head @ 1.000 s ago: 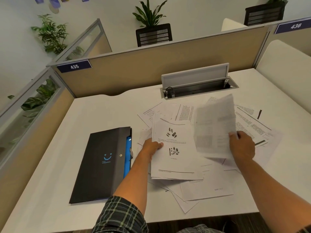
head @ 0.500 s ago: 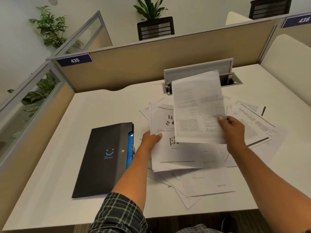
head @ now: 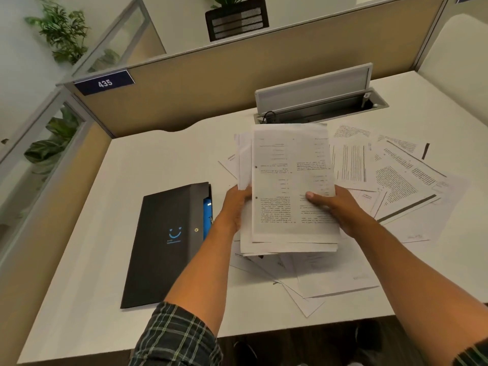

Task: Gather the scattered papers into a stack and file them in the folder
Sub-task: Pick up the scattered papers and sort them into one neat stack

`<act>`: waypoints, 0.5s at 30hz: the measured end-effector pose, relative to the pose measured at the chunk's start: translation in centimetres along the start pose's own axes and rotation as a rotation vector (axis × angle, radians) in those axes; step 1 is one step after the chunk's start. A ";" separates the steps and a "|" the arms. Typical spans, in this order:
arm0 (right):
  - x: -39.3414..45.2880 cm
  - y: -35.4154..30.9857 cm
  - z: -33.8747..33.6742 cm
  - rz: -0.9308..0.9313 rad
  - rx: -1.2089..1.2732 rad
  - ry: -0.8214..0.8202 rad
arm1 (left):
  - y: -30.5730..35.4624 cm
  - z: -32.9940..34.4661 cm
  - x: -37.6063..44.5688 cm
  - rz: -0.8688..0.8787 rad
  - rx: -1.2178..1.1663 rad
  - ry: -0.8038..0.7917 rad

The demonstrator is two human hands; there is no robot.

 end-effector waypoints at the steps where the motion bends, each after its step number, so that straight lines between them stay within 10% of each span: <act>1: 0.2 0.1 0.1 0.000 0.006 0.014 | 0.3 0.3 0.0 -0.023 0.046 0.013; 15: 0.6 -6.5 1.9 -0.377 0.002 0.145 | 5.0 1.3 2.5 0.335 0.003 -0.042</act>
Point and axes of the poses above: each hand's wrist, its own x-axis towards the middle knuckle, its own z-axis out of the palm, y = z × x, the point moved 3 cm from there along x, towards the middle knuckle, and after that the axes turned 15 degrees about z, right-handed, at the moved point
